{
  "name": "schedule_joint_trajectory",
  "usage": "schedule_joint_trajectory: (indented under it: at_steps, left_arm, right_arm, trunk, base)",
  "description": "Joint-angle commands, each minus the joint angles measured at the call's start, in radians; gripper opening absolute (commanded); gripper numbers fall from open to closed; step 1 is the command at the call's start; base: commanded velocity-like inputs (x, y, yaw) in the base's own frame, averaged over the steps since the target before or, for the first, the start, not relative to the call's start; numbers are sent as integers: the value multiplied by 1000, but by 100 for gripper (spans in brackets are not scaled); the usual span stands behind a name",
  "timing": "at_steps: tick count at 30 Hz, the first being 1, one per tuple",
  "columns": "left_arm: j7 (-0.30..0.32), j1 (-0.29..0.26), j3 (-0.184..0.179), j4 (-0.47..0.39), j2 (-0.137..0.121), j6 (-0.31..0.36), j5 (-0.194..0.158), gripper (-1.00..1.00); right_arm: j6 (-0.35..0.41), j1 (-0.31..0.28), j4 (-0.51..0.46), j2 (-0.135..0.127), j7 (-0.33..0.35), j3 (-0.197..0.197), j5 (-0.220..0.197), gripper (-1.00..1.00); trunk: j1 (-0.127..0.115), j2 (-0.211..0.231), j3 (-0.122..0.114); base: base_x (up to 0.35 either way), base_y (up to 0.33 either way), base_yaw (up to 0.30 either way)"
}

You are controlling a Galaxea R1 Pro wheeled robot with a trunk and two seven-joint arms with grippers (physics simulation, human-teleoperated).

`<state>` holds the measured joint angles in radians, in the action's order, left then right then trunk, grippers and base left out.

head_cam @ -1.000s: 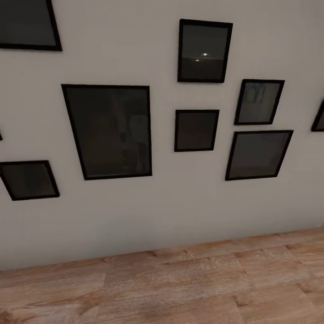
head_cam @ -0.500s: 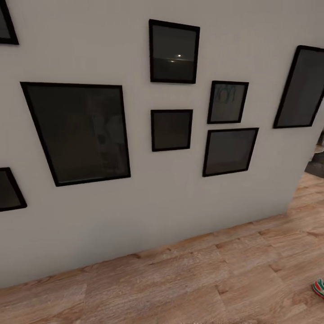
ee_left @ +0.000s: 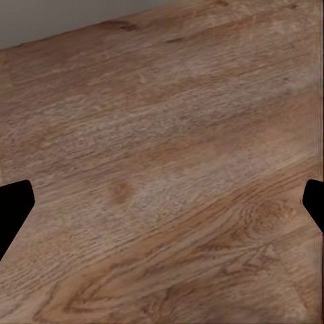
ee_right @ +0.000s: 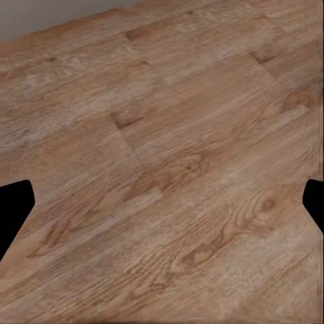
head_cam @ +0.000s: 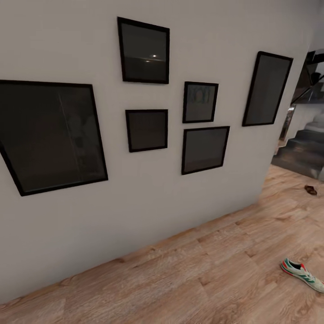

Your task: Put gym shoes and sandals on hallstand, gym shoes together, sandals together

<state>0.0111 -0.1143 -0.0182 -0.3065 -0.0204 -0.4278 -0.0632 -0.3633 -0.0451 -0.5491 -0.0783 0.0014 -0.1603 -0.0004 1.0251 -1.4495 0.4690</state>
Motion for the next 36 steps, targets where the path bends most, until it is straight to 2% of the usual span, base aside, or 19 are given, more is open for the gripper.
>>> schedule_joint_trajectory:
  at_steps: [1, 36]
  left_arm:
    - [1, 0, -3, 0, 0, -3, -7, 100]
    - [0, 1, -2, 1, -1, -5, -7, 100]
  right_arm:
    - [-3, -1, 1, 0, 1, -3, 0, 100]
    - [-3, -1, 3, 8, 2, -4, 0, 100]
  trunk:
    - [0, -1, 1]
    - [0, -1, 2]
  base:
    - [0, 0, -300]
    - [0, 0, -300]
